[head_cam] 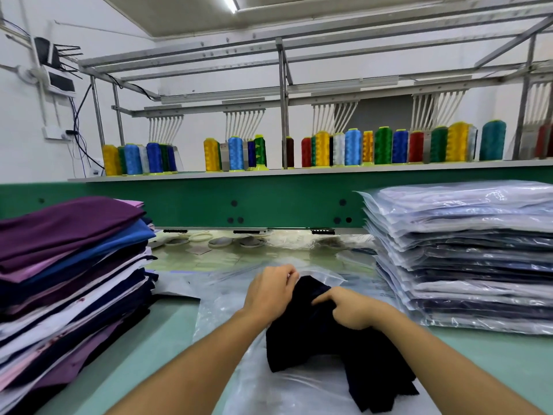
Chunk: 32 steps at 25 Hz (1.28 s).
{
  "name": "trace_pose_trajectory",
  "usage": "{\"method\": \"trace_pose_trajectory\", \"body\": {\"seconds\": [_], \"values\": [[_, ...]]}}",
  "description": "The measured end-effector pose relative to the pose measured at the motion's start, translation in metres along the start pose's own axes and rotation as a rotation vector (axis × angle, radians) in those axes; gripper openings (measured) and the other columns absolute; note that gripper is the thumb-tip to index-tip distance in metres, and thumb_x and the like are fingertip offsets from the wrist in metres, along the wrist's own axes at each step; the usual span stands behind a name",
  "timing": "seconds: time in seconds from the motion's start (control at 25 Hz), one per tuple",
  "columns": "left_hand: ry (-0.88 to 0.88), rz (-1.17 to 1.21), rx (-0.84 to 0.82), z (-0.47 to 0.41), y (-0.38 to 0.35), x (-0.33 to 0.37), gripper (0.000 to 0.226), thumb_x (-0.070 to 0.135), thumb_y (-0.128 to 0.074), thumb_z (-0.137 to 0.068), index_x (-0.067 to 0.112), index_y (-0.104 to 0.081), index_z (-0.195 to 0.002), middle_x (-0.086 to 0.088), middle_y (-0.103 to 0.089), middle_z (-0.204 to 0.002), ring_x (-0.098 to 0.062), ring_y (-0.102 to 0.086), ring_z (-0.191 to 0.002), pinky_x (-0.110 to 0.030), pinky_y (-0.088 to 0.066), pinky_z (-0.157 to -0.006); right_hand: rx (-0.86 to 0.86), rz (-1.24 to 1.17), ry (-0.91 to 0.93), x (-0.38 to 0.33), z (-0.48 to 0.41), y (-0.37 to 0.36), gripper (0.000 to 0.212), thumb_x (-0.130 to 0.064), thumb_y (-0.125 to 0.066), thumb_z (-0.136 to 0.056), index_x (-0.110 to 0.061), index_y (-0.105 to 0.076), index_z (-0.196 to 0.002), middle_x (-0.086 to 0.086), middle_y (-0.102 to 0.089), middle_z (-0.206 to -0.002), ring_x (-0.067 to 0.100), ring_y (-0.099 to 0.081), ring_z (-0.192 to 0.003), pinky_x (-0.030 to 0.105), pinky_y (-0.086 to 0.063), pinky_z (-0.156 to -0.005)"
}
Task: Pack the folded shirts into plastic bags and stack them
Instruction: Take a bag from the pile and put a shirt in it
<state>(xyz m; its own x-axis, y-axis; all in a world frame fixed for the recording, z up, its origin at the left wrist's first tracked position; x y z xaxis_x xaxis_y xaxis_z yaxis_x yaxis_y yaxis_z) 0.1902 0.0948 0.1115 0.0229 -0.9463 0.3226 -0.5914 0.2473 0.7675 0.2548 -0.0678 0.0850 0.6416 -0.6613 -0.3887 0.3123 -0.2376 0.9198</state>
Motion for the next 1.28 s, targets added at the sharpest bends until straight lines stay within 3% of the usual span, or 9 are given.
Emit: {"method": "trace_pose_trajectory", "body": {"seconds": [0.12,0.24,0.36,0.48,0.56,0.72,0.92,1.12,1.28], "values": [[-0.075,0.082,0.068,0.003,0.008,0.010,0.027,0.039,-0.045,-0.106,0.024,-0.066,-0.096,0.005,-0.065,-0.073,-0.019,-0.059,-0.068,-0.039,-0.052,-0.064,0.002,-0.083,-0.065,0.009,-0.001,0.006,0.075,0.007,-0.033,-0.077,-0.026,-0.060,-0.139,0.003,-0.063,-0.135,0.012,-0.067,-0.100,0.023,-0.055,-0.081],[-0.162,0.034,-0.018,0.005,0.008,0.022,0.027,0.041,-0.044,-0.105,0.027,-0.067,-0.107,0.004,-0.072,-0.089,-0.022,-0.064,-0.081,-0.039,-0.054,-0.070,0.076,-0.230,-0.127,0.013,-0.005,0.019,0.074,0.007,-0.037,-0.076,-0.030,-0.062,-0.135,0.004,-0.070,-0.104,0.008,-0.061,-0.058,0.017,-0.042,-0.047],[-0.147,-0.060,-0.143,0.009,-0.001,0.019,0.026,0.039,-0.041,-0.105,0.028,-0.063,-0.111,-0.001,-0.071,-0.096,-0.028,-0.064,-0.088,-0.041,-0.055,-0.073,0.150,-0.259,-0.113,0.003,-0.003,0.020,0.071,0.008,-0.042,-0.079,-0.030,-0.061,-0.136,0.003,-0.068,-0.110,0.014,-0.066,-0.076,0.018,-0.049,-0.054],[-0.097,-0.159,-0.259,0.021,-0.016,0.009,0.026,0.039,-0.038,-0.106,0.026,-0.060,-0.114,-0.006,-0.068,-0.103,-0.033,-0.064,-0.094,-0.041,-0.054,-0.076,0.145,-0.055,-0.076,0.000,0.000,0.001,0.062,-0.003,-0.056,-0.083,-0.026,-0.058,-0.140,-0.001,-0.062,-0.137,0.018,-0.062,-0.116,0.028,-0.052,-0.094],[-0.082,-0.177,-0.306,0.028,-0.024,0.003,0.027,0.041,-0.038,-0.106,0.027,-0.060,-0.116,-0.005,-0.066,-0.106,-0.032,-0.063,-0.097,-0.039,-0.051,-0.075,0.135,-0.008,-0.105,0.003,0.011,-0.005,0.063,-0.023,-0.070,-0.080,-0.031,-0.054,-0.141,-0.006,-0.058,-0.141,0.016,-0.057,-0.124,0.034,-0.049,-0.102],[-0.043,-0.171,-0.285,0.033,-0.034,0.002,0.029,0.040,-0.033,-0.106,0.027,-0.059,-0.110,-0.002,-0.061,-0.111,-0.031,-0.062,-0.100,-0.039,-0.047,-0.076,0.039,0.099,-0.237,0.013,0.042,-0.015,0.087,-0.060,-0.068,-0.070,-0.051,-0.032,-0.148,-0.012,-0.054,-0.143,0.016,-0.055,-0.126,0.032,-0.048,-0.096],[-0.088,-0.199,-0.195,0.021,-0.024,0.013,0.026,0.034,-0.034,-0.107,0.024,-0.057,-0.100,-0.004,-0.062,-0.101,-0.035,-0.061,-0.092,-0.038,-0.044,-0.072,0.095,0.082,-0.121,-0.012,0.046,-0.019,0.063,-0.020,-0.057,-0.078,-0.042,-0.053,-0.137,-0.008,-0.062,-0.134,0.021,-0.058,-0.122,0.034,-0.050,-0.095],[-0.114,-0.034,-0.218,0.006,0.002,0.013,0.028,0.044,-0.038,-0.105,0.024,-0.056,-0.097,-0.006,-0.067,-0.094,-0.034,-0.060,-0.087,-0.040,-0.052,-0.071,0.141,0.095,-0.073,-0.043,0.006,-0.001,0.033,-0.019,-0.056,-0.083,-0.025,-0.066,-0.114,0.002,-0.070,-0.108,0.026,-0.065,-0.100,0.044,-0.056,-0.084],[-0.155,0.066,-0.173,-0.002,0.023,0.013,0.027,0.043,-0.041,-0.105,0.023,-0.055,-0.092,-0.001,-0.066,-0.086,-0.029,-0.059,-0.081,-0.042,-0.053,-0.072,0.179,0.077,-0.085,-0.053,-0.036,-0.002,0.029,-0.022,-0.054,-0.091,-0.018,-0.060,-0.118,0.010,-0.069,-0.110,0.031,-0.065,-0.099,0.039,-0.054,-0.081]]}}
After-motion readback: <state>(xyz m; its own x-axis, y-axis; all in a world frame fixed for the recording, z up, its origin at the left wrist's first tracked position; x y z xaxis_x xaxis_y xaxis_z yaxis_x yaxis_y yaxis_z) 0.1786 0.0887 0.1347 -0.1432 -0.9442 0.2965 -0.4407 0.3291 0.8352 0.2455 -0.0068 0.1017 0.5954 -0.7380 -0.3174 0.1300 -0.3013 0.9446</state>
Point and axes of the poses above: each hand's wrist, its own z-axis away from the middle knuckle, its own y-axis out of the back of the hand, x = y × z, the point moved 5 cm from there along -z, towards the middle knuckle
